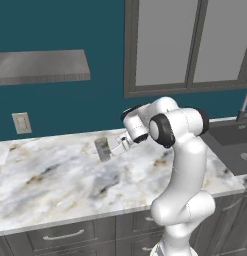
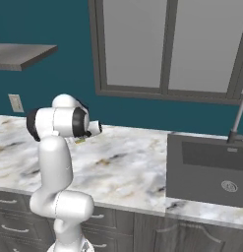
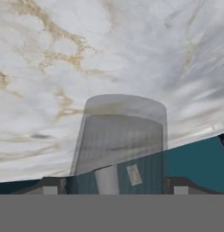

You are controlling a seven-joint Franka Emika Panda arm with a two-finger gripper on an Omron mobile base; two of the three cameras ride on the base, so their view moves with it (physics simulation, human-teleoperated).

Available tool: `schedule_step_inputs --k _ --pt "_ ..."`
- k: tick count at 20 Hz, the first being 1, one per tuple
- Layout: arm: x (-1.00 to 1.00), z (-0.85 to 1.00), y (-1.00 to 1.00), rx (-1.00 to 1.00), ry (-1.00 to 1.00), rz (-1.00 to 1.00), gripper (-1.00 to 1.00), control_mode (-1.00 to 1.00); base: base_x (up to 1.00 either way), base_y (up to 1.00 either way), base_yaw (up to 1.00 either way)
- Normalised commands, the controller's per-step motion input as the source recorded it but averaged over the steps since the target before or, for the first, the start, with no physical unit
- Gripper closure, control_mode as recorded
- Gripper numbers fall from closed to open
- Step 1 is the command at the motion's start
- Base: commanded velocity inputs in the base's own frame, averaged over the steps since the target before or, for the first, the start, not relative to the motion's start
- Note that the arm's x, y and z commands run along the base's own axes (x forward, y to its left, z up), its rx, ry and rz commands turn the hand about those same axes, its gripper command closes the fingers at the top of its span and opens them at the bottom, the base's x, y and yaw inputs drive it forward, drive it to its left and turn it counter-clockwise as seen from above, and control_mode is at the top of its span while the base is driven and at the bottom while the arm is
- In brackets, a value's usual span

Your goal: Move the glass cup from next to the sink to the open cabinet. Then, move the bowl with the lemon wedge to the fridge to clear the area for faucet cleaning.

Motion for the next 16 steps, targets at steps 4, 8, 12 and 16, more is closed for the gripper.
schedule_step_inputs --k 4,8,12,16 --pt "-0.45 0.54 -0.05 0.05 -0.13 0.0 1.0 -1.0 0.0 0.0 0.0" --pt "-0.8 1.0 -0.22 0.12 -0.29 0.0 1.0 -1.0 0.0 0.0 0.0" --pt "-0.98 1.0 -0.34 0.11 -0.42 -0.01 1.0 -1.0 0.0 0.0 0.0" --pt "-1.0 1.0 -0.22 0.08 -0.44 0.0 1.0 -1.0 0.0 0.0 0.0"
